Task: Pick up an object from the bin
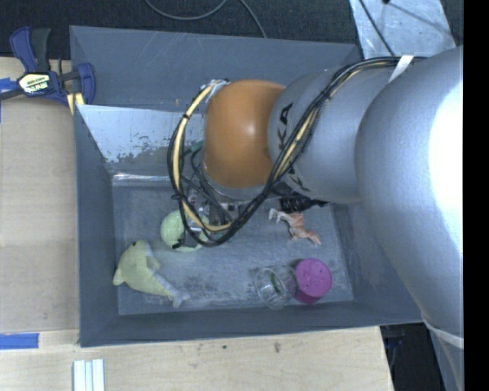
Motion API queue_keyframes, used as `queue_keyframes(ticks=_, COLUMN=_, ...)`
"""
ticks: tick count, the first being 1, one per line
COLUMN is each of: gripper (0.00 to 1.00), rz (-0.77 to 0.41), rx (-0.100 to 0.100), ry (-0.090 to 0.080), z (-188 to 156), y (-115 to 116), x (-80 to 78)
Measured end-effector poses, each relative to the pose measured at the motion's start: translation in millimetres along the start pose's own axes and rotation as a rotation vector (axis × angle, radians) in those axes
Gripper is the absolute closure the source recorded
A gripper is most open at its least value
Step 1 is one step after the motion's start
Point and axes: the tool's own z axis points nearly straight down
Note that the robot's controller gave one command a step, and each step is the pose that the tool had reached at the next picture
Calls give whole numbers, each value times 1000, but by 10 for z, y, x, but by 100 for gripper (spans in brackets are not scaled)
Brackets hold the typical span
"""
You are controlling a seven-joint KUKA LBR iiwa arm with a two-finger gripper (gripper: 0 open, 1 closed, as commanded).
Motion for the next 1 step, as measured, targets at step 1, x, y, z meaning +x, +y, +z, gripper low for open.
queue_keyframes(ticks=1, gripper=100, rz=0, rx=2, ry=5, z=-168, y=-6, x=12)
